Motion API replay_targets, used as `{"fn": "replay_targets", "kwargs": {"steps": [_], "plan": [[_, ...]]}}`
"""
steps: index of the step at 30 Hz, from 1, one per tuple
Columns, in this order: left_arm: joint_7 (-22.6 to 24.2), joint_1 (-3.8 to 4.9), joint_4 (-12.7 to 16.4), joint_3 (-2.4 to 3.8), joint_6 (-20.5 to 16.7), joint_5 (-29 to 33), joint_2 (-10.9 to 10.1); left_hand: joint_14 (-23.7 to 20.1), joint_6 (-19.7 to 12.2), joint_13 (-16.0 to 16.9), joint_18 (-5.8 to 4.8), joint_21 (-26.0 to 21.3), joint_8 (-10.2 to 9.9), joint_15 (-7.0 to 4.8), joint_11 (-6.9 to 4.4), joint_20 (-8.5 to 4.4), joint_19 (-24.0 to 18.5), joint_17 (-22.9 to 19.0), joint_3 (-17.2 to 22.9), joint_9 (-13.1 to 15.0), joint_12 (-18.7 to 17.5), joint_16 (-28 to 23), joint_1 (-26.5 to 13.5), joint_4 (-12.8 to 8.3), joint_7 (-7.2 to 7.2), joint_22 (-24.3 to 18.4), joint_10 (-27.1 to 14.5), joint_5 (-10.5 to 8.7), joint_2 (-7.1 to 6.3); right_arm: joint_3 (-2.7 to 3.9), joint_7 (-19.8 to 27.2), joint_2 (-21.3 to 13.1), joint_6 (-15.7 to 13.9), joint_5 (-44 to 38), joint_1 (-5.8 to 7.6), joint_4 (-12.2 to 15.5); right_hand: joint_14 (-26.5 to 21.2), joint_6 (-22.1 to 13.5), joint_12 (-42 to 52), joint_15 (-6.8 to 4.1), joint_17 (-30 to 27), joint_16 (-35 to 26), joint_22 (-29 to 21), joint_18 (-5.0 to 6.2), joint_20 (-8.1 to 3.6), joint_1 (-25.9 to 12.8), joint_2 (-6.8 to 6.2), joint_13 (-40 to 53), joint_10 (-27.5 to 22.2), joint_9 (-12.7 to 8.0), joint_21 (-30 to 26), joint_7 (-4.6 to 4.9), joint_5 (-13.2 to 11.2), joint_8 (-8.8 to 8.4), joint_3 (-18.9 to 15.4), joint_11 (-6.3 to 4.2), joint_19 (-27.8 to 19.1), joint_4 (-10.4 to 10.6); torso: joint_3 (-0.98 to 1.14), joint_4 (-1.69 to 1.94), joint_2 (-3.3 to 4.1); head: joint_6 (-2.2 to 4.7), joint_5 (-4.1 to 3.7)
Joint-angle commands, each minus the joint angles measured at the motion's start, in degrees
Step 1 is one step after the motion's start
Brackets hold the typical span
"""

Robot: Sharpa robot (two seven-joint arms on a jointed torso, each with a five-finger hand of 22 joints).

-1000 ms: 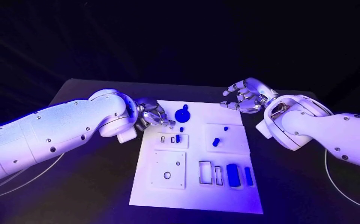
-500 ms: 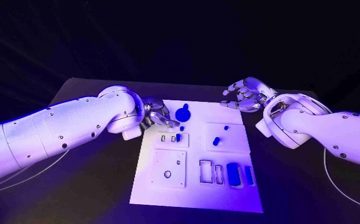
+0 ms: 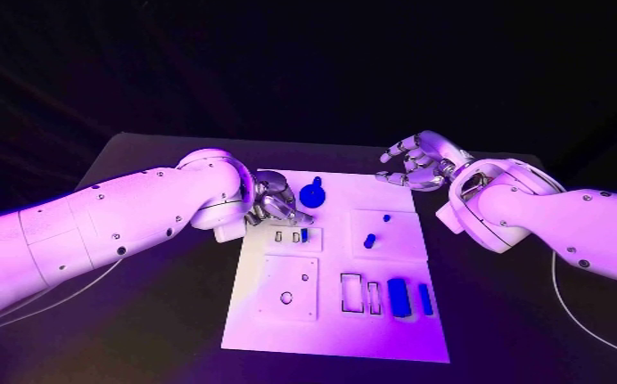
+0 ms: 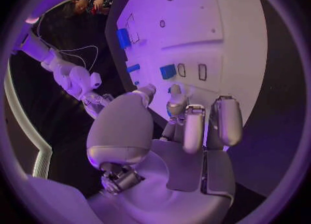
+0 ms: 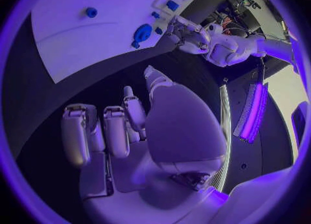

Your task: Assemble the parts on the task board

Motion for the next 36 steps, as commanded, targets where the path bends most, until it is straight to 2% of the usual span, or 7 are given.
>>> {"fn": "replay_targets", "kwargs": {"steps": [1,9,15,29,36], "plan": [[-0.3,0.08,-0.3,-0.13,1.9,-0.3,0.5,4.6,0.4,0.0,-0.73,-0.2,-0.2,-0.53,-0.02,-0.24,-0.3,10.4,-0.1,0.0,-0.3,-0.2,-0.5,0.1,-0.08,0.0,-0.4,-0.11,0.03,0.02,0.1,0.1,0.8,-0.4,0.01,0.0,3.9,0.4,0.0,-0.30,7.2,-0.4,12.2,1.06,0.05,0.4,-0.07,0.7,0.3,0.1,-0.1,0.07,0.2,0.32,-0.2,-0.11,2.5,-0.2,-0.02,-0.07,0.01,-0.11,-0.02],[-0.3,0.08,-1.2,-0.51,3.0,-0.3,1.4,4.6,0.5,-1.2,-0.70,-0.2,-0.2,-0.55,-0.03,-0.25,-0.4,10.5,-0.1,0.0,-0.9,-0.2,-0.7,0.1,-0.11,-0.2,-1.1,-0.11,0.04,0.01,0.5,0.2,0.1,-0.4,0.01,0.0,4.0,0.4,0.0,-0.30,7.2,-0.4,12.2,1.05,0.04,0.4,-0.06,0.7,0.3,0.1,0.0,0.06,0.2,0.32,-0.2,-0.11,2.5,-0.2,-0.02,0.12,-0.04,-0.25,-0.19],[-0.4,0.07,-1.6,-0.73,3.7,-0.3,1.8,4.6,0.5,-1.3,-0.70,-0.2,-0.3,-0.56,-0.04,-0.26,-0.5,10.4,-0.1,0.0,-1.0,-0.2,-0.7,0.1,-0.12,-0.2,-1.2,-0.11,0.04,0.01,0.7,0.2,0.0,-0.4,0.01,-0.1,4.0,0.4,0.1,-0.31,7.3,-0.4,12.2,1.04,0.03,0.4,-0.04,0.7,0.3,0.1,0.0,0.05,0.2,0.34,-0.1,-0.12,2.5,-0.2,-0.01,0.01,-0.08,-0.28,-0.05],[-0.4,0.06,-2.0,-1.02,4.4,-0.2,2.4,4.6,0.5,-1.7,-0.71,-0.3,-0.4,-0.59,-0.08,-0.27,-0.4,10.5,-0.2,0.0,-1.4,-0.2,-0.7,0.0,-0.16,-0.2,-1.4,-0.10,-0.14,0.01,0.7,0.2,-0.1,-0.3,0.00,0.5,4.0,0.4,0.1,-0.31,7.3,-0.4,12.2,1.04,0.03,0.4,-0.04,0.7,0.3,0.1,0.0,0.05,0.2,0.34,-0.1,-0.12,2.5,-0.2,-0.01,0.10,-0.07,-0.37,-0.03],[-0.5,0.06,-2.7,-1.21,5.0,-0.2,2.9,4.6,0.7,-1.7,-0.73,-0.2,-0.4,-0.65,-0.15,-0.28,-0.4,10.6,0.0,0.0,-1.5,-0.1,-0.2,-0.1,-0.23,-0.1,-1.3,-0.10,-0.14,0.00,0.7,0.2,-0.1,-0.3,0.00,0.8,4.0,0.5,0.1,-0.34,7.3,-0.4,12.3,1.03,0.00,0.4,-0.03,0.8,0.4,0.1,0.1,0.03,0.3,0.38,-0.1,-0.14,2.6,-0.1,-0.03,0.00,-0.08,-0.38,0.13]]}}
